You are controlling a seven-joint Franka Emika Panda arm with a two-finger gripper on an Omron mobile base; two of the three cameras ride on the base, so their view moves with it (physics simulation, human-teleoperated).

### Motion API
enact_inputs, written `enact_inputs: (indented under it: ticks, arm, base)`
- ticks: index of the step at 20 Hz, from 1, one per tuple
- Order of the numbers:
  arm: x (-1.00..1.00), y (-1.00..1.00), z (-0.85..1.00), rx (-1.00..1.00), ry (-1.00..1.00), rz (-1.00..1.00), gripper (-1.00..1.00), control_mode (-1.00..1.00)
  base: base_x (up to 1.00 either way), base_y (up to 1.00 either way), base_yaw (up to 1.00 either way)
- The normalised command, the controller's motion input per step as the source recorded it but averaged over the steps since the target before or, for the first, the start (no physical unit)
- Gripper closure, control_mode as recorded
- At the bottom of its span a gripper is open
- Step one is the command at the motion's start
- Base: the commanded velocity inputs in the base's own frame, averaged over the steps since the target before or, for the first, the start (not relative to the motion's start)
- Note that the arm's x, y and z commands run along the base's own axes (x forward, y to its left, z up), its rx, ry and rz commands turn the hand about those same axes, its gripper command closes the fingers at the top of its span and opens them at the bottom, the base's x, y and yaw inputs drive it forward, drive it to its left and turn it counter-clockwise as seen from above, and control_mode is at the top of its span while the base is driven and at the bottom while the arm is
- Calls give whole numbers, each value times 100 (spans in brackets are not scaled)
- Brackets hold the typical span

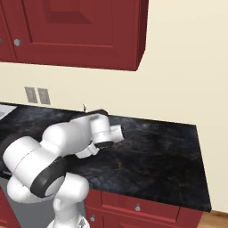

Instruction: Move the cup from next to the sink to the open cabinet. Then, move the bowl with the kiwi to the fridge to clear the area for faucet cleaning.

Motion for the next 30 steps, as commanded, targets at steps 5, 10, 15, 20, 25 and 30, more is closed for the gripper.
enact_inputs:
  ticks: [5,10,15,20,25,30]
  arm:
    - [29,15,-11,0,1,0,-100,-100]
    - [13,24,-14,0,3,0,-100,-100]
    - [1,28,-13,0,2,-6,-100,-100]
    - [1,14,-9,0,3,-9,-100,-100]
    - [0,16,-6,0,3,-8,-100,-100]
    - [1,22,-4,0,3,-7,-100,-100]
  base:
    - [0,0,0]
    - [0,0,0]
    - [0,0,0]
    - [0,0,0]
    - [0,0,0]
    - [0,0,0]
